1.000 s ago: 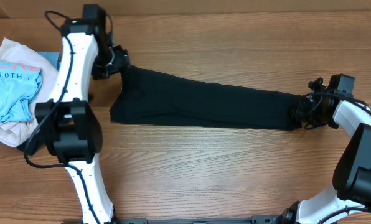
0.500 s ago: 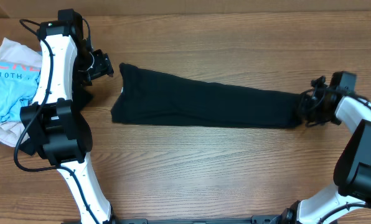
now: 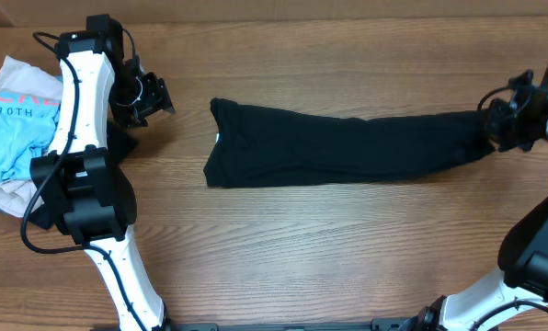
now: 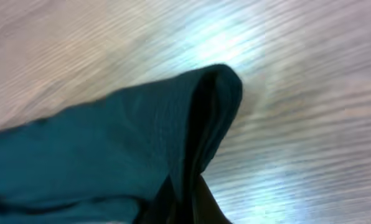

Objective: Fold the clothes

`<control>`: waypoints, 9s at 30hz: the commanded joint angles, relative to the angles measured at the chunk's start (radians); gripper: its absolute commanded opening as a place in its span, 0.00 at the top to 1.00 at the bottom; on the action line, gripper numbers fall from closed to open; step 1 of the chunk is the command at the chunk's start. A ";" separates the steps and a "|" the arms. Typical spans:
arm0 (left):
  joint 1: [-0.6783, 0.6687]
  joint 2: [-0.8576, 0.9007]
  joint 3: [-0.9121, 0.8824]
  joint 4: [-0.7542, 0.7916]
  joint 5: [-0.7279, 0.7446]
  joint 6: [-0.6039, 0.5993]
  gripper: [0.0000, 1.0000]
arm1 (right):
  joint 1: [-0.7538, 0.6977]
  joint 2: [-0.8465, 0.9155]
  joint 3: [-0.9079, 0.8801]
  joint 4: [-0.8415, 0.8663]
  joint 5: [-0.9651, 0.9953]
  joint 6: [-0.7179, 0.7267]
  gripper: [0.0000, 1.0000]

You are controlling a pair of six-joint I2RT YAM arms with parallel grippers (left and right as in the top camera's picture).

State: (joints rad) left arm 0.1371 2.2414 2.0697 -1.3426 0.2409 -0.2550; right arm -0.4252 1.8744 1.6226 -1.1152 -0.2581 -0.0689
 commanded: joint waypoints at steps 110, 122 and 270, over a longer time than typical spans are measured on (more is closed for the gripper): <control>-0.563 0.259 0.026 0.550 0.688 0.016 0.96 | 0.530 0.067 -0.576 0.626 -0.282 -0.123 0.96; -0.554 0.259 0.026 0.510 0.231 0.027 0.96 | 0.530 0.063 -0.521 0.555 -0.288 -0.122 0.96; -0.641 0.241 0.399 -0.017 -0.053 -0.069 0.96 | 0.334 -0.010 -0.463 0.565 0.003 0.078 0.96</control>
State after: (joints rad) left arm -0.4808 2.4874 2.4741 -1.3674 0.2497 -0.2825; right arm -0.0555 1.8679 1.0828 -0.5068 -0.2852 0.0223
